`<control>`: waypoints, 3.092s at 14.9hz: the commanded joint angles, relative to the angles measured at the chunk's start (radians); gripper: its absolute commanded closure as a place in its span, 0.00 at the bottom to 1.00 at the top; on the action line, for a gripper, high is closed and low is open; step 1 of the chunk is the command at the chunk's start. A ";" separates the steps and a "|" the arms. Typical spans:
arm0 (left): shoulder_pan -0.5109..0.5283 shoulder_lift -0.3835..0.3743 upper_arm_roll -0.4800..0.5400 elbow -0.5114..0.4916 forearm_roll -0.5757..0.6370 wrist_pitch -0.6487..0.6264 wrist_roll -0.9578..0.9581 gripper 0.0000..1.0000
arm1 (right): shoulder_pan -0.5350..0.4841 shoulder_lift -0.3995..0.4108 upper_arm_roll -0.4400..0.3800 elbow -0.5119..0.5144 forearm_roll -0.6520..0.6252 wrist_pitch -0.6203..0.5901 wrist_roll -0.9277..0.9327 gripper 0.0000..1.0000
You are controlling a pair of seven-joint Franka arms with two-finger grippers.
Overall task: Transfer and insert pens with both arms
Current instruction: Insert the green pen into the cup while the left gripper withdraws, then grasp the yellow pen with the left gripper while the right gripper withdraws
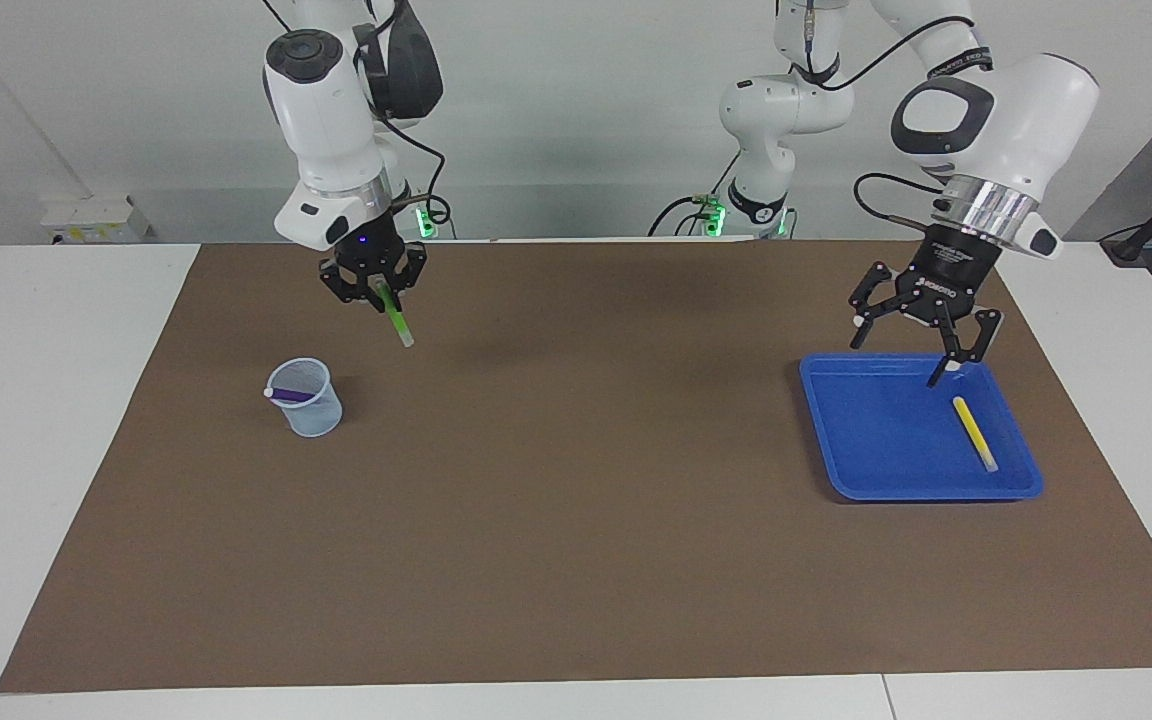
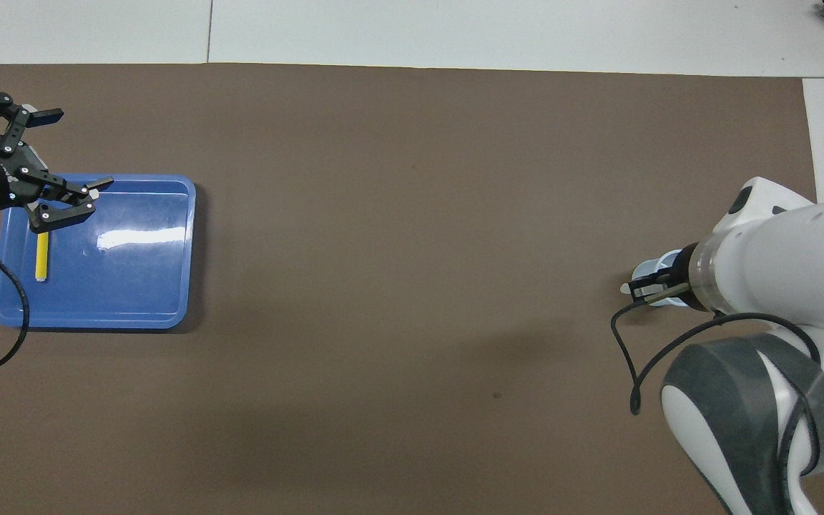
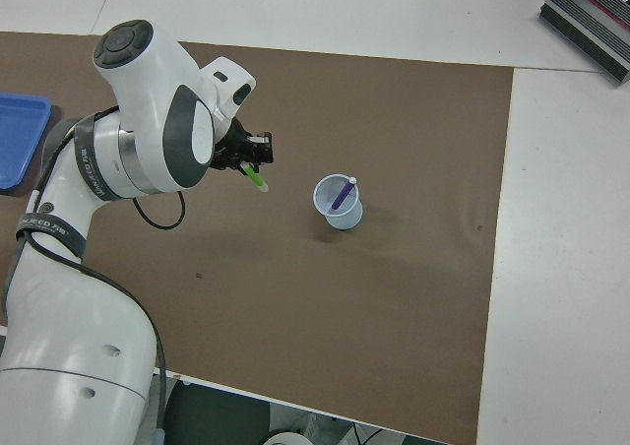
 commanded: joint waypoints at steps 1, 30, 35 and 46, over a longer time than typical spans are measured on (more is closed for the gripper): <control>0.022 -0.015 -0.013 0.005 0.130 -0.074 0.148 0.00 | -0.074 -0.020 0.011 -0.032 -0.040 0.006 -0.080 1.00; 0.250 0.530 -0.024 0.155 0.689 -0.026 1.728 0.00 | -0.252 0.102 0.011 -0.230 -0.051 0.402 -0.229 1.00; 0.263 0.528 -0.026 0.136 0.637 -0.023 1.777 0.00 | -0.249 0.116 0.011 -0.227 -0.051 0.405 -0.177 0.89; 0.260 0.525 -0.023 0.153 0.617 -0.097 1.768 0.92 | -0.220 0.098 0.017 -0.176 -0.051 0.266 -0.180 0.00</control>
